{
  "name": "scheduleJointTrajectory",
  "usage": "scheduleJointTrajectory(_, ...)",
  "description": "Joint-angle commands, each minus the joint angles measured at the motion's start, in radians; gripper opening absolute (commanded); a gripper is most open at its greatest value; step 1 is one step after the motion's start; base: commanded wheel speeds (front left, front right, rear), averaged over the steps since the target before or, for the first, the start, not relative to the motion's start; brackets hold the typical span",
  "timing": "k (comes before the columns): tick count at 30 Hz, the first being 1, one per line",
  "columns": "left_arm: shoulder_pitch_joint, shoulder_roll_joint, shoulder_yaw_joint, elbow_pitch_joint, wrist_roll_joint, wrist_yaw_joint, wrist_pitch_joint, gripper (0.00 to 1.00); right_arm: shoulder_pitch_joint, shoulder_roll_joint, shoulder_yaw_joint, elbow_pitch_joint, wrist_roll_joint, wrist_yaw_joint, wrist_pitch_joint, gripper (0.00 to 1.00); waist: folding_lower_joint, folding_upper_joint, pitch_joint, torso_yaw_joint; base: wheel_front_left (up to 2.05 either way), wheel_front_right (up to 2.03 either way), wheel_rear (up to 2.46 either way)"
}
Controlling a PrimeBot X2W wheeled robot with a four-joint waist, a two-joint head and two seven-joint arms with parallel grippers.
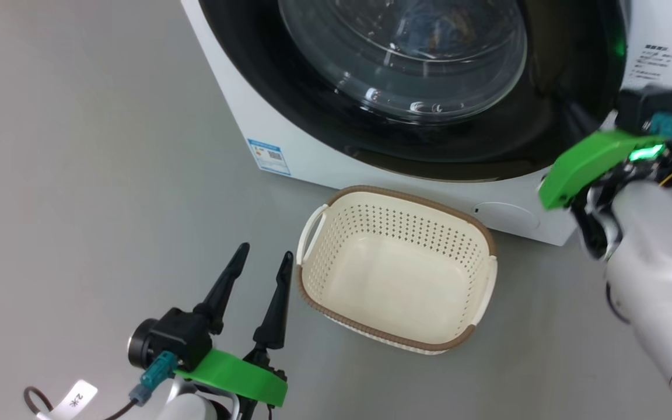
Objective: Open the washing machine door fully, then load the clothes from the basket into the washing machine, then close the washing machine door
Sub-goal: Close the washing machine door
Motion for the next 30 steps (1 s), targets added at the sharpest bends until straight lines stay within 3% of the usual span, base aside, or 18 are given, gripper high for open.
scheduleJointTrajectory(1,-0.024,0.01,0.039,-0.013,0.01,0.001,-0.011,1.0,0.049,0.021,0.015,-0.042,0.008,0.0,-0.012,0.0,0.0001,-0.0001,-0.017,-0.021,0.0,0.0,0.0)
scheduleJointTrajectory(9,-0.021,0.01,0.062,0.013,0.035,0.0,-0.011,1.0,0.197,0.044,-0.026,-0.147,0.008,0.0,-0.012,0.0,0.0001,-0.0001,-0.071,-0.093,0.0,0.0,0.0)
scheduleJointTrajectory(14,-0.002,0.015,0.079,0.028,0.05,-0.001,-0.011,1.0,0.306,0.034,-0.099,-0.273,-0.058,0.0,-0.012,0.0,0.0001,-0.0001,-0.11,-0.146,0.0,0.0,0.0)
scheduleJointTrajectory(18,0.014,0.016,0.086,0.033,0.053,-0.003,-0.011,1.0,0.433,0.051,-0.196,-0.392,-0.123,0.0,-0.012,0.85,0.0001,-0.0001,-0.139,-0.183,0.0,0.0,0.0)
scheduleJointTrajectory(20,0.024,0.018,0.095,0.033,0.054,-0.003,-0.011,1.0,0.494,0.066,-0.231,-0.444,-0.159,0.0,-0.012,1.0,0.0001,-0.0001,-0.15,-0.205,0.0,0.0,0.0)
scheduleJointTrajectory(30,0.075,0.027,0.131,0.027,0.064,-0.004,-0.011,1.0,0.705,0.122,-0.358,-0.644,-0.299,0.0,-0.01,1.0,0.0001,-0.0001,-0.183,-0.31,0.0,0.0,0.0)
